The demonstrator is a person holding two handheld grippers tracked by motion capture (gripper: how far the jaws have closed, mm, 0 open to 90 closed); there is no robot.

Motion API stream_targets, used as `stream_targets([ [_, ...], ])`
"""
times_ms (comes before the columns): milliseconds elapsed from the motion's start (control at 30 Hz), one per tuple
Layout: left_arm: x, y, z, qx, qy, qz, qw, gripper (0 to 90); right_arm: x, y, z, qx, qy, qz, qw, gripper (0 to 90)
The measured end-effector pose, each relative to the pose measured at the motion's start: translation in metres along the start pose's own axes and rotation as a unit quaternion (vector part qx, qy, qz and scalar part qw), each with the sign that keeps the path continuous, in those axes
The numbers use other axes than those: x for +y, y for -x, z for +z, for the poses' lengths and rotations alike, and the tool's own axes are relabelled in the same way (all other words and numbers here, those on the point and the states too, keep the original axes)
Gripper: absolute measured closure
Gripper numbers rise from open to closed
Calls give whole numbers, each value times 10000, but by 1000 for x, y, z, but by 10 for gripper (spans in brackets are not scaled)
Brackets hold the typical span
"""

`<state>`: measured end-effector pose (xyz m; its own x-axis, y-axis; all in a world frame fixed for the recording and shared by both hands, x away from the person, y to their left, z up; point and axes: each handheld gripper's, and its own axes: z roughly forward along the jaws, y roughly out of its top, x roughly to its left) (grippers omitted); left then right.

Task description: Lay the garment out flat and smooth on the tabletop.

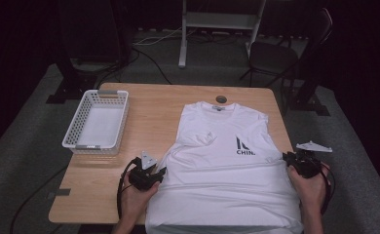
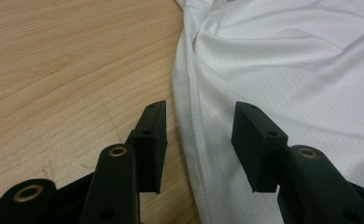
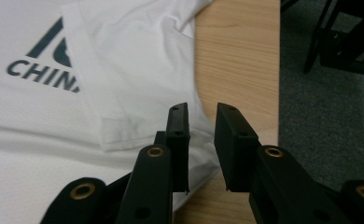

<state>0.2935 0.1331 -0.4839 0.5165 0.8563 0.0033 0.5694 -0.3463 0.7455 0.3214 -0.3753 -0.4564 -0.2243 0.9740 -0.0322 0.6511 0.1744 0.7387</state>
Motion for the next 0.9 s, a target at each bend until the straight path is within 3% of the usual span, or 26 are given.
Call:
stream_targets([
  [600, 0, 0, 0, 10, -4, -11, 10000, 559, 2, -37, 15, 451, -109, -437, 9980, 687],
  [900, 0, 0, 0, 14, -3, -12, 10000, 558, 0, -40, 25, 472, -315, -436, 9974, 687],
])
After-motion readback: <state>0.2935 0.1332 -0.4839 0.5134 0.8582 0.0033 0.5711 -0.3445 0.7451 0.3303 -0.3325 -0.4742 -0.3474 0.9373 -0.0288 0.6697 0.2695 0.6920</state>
